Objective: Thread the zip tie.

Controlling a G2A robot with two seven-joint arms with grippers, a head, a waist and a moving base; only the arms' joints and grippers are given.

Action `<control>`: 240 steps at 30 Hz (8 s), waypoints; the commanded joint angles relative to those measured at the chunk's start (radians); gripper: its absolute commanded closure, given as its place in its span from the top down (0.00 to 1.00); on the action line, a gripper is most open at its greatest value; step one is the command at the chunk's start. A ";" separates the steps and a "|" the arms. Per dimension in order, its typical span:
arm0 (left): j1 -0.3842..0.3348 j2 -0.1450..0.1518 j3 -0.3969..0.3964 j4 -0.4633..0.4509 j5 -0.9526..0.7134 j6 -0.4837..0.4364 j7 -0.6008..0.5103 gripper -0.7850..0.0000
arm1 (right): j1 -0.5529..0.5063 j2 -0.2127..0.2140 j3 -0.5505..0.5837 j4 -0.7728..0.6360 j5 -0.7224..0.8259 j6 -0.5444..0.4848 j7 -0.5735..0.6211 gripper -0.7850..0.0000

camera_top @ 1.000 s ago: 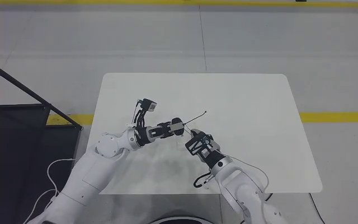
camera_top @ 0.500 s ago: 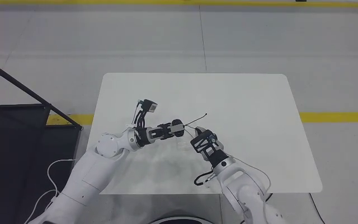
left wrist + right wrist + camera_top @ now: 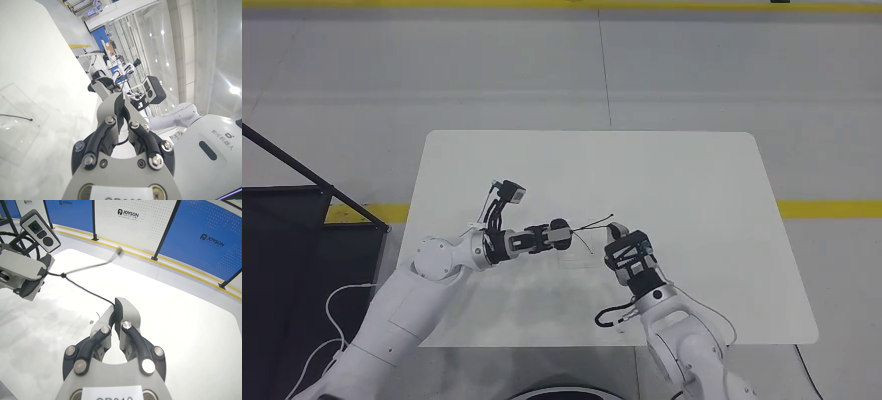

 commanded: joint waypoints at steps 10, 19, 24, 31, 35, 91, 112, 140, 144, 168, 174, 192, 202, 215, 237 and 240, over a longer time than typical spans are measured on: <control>0.002 0.001 -0.007 0.014 0.026 0.018 -0.038 0.00 | -0.058 0.001 0.059 -0.023 0.029 0.002 -0.054 0.00; 0.020 0.010 -0.033 0.037 0.027 0.009 -0.090 0.00 | -0.098 0.001 0.098 -0.037 0.061 -0.004 -0.103 0.00; 0.029 0.014 -0.040 0.039 0.039 0.015 -0.111 0.00 | -0.116 0.001 0.118 -0.038 0.090 -0.019 -0.139 0.00; 0.034 0.015 -0.042 0.042 0.051 0.017 -0.121 0.00 | -0.133 0.000 0.143 -0.035 0.125 -0.038 -0.174 0.00; 0.035 0.015 -0.044 0.043 0.051 0.017 -0.119 0.00 | -0.141 0.000 0.155 -0.036 0.140 -0.049 -0.188 0.00; 0.146 0.053 -0.272 0.031 -0.156 -0.067 -0.120 1.00 | 0.109 -0.015 0.040 -0.145 0.133 -0.264 0.682 0.00; 0.146 0.053 -0.272 0.031 -0.156 -0.067 -0.120 1.00 | 0.384 -0.041 0.021 0.033 0.553 -0.203 1.121 0.00; 0.146 0.053 -0.272 0.031 -0.156 -0.067 -0.120 1.00 | 1.042 -0.015 -0.536 0.711 1.105 0.207 1.297 0.00; 0.146 0.053 -0.272 0.031 -0.156 -0.067 -0.120 1.00 | 1.088 -0.004 -0.606 0.718 1.155 0.227 1.297 0.35; 0.146 0.053 -0.272 0.031 -0.156 -0.067 -0.120 1.00 | 1.192 0.008 -0.710 0.739 1.284 0.257 1.270 0.38; 0.146 0.053 -0.272 0.031 -0.156 -0.067 -0.120 1.00 | 1.184 0.005 -0.684 0.735 1.283 0.256 1.211 0.47; 0.146 0.053 -0.272 0.031 -0.156 -0.067 -0.120 1.00 | 0.976 0.138 -0.443 0.524 1.228 0.224 1.127 1.00; 0.146 0.053 -0.272 0.031 -0.156 -0.067 -0.120 1.00 | 0.573 0.256 -0.046 0.234 1.237 0.087 0.730 1.00; 0.146 0.053 -0.272 0.031 -0.156 -0.067 -0.120 1.00 | 0.117 0.304 0.243 -0.032 1.051 -0.071 0.256 1.00; 0.146 0.053 -0.272 0.031 -0.156 -0.067 -0.120 1.00 | 0.066 0.304 0.284 -0.049 1.047 -0.061 0.206 1.00; 0.146 0.053 -0.272 0.031 -0.156 -0.067 -0.120 1.00 | 0.066 0.304 0.284 -0.049 1.047 -0.061 0.206 1.00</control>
